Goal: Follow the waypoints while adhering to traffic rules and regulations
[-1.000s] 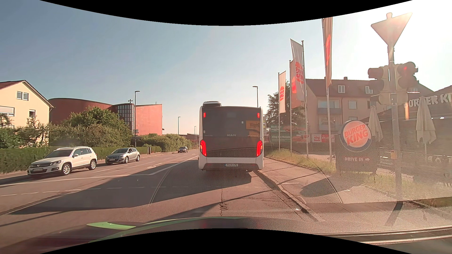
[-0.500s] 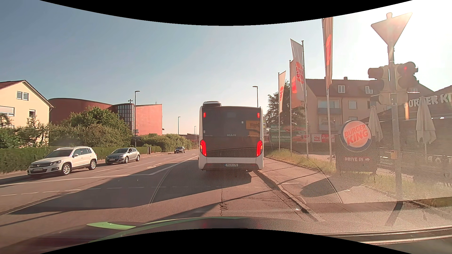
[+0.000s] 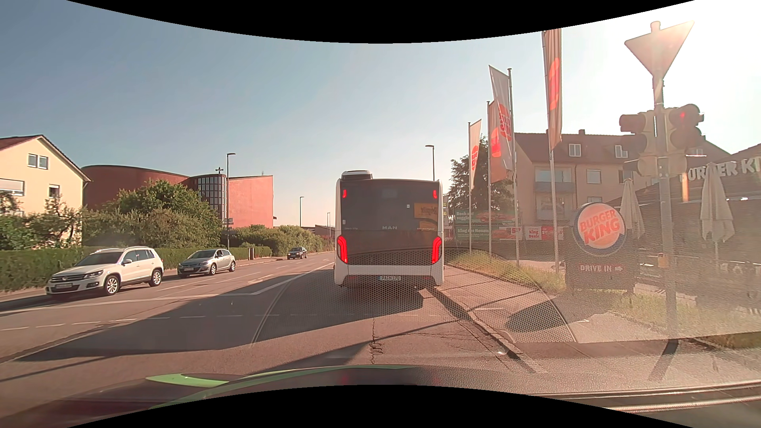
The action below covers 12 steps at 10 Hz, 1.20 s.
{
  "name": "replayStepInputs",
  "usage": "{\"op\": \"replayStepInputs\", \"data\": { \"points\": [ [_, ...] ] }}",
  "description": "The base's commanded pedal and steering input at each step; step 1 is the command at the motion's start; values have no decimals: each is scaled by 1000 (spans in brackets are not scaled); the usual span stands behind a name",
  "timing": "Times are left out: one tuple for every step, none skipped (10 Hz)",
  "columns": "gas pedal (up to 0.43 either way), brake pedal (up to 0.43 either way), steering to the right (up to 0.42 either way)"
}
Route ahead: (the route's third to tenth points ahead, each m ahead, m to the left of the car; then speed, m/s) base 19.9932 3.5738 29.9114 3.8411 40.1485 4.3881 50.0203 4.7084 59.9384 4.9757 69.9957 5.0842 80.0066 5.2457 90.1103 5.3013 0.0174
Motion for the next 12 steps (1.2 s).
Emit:
{"op": "replayStepInputs", "data": {
  "points": [
    [0, 152, -2],
    [0, 152, -2],
    [0, 152, -2],
    [0, 152, -2],
    [0, 159, -2],
    [0, 171, -2],
    [0, 177, -2],
    [0, 183, -2],
    [0, 183, -2],
    [0, 189, -2],
    [0, 201, -2],
    [0, 220, -2]
  ]
}}
